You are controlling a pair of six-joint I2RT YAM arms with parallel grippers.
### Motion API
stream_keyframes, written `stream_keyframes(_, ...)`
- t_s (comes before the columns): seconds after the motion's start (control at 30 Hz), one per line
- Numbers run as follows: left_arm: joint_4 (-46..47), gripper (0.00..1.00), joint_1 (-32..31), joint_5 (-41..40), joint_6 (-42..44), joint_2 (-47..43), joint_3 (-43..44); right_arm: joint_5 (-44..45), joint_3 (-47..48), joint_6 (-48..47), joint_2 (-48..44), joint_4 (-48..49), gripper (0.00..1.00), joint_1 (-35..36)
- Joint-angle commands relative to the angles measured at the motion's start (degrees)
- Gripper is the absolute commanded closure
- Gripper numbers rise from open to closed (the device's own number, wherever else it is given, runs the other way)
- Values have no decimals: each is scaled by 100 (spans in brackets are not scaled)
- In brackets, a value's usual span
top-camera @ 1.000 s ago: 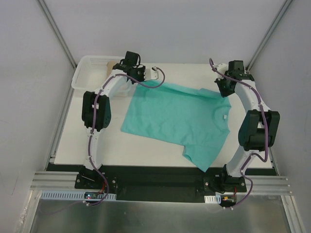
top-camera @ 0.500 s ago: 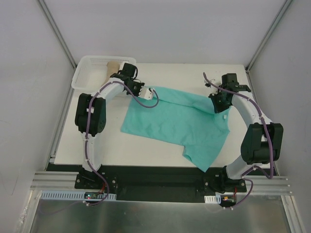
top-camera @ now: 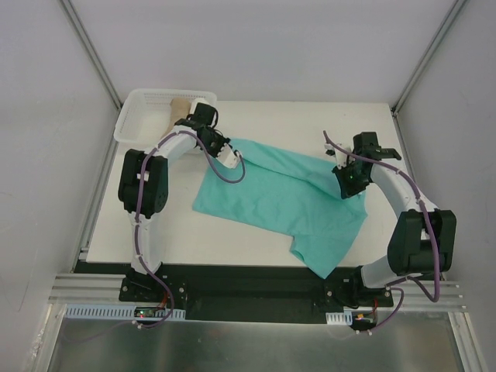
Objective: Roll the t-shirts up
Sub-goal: Fold the T-shirt at the center of the board.
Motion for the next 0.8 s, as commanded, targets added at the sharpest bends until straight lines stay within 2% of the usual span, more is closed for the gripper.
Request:
stream_keyframes(0.0,-307,100,95,327,761,-462,-252,-131,-179,-104,-303,-249,99,82)
stream_keyframes(0.13,-483,100,174,240,1385,-849,-1023,-350,-259,-245,-294,-529,99,74)
stream_keyframes(0.2,-501,98,218,205,1500,-963,-1140,-595,-198,-463,-198,-758,99,74)
stream_keyframes(0.23,-510,77,262,204,1457,-973,-1114,-623,-145,-517,-163,-959,88,74)
stream_keyframes(0.27,-501,66,262,196,1361,-947,-1053,-658,-84,-544,-119,-1031,78,65)
stream_keyframes(0.33,-492,53,262,317,957,-885,-773,-921,188,-561,-74,-1136,67,-101)
stream_keyframes(0.37,-492,43,254,414,756,-859,-641,-1061,311,-535,-40,-1137,66,-172)
stream_keyframes(0.4,-501,41,227,459,353,-824,-526,-1228,434,-448,91,-1128,64,-225)
stream_keyframes(0.43,-501,41,192,511,158,-815,-316,-1273,731,-395,197,-1128,63,-321)
stream_keyframes(0.53,-510,37,17,556,-1123,-745,193,-1230,1277,-158,705,-1049,63,-523)
stream_keyframes(0.6,-527,37,-115,495,-2511,-526,737,-960,1472,-87,988,-857,66,-620)
stream_keyframes(0.67,-624,42,-264,171,-3817,-289,1160,-773,1691,-148,1348,-724,68,-691)
stream_keyframes(0.77,-773,59,-335,107,-4989,81,1847,-457,2016,-254,1796,-548,75,-735)
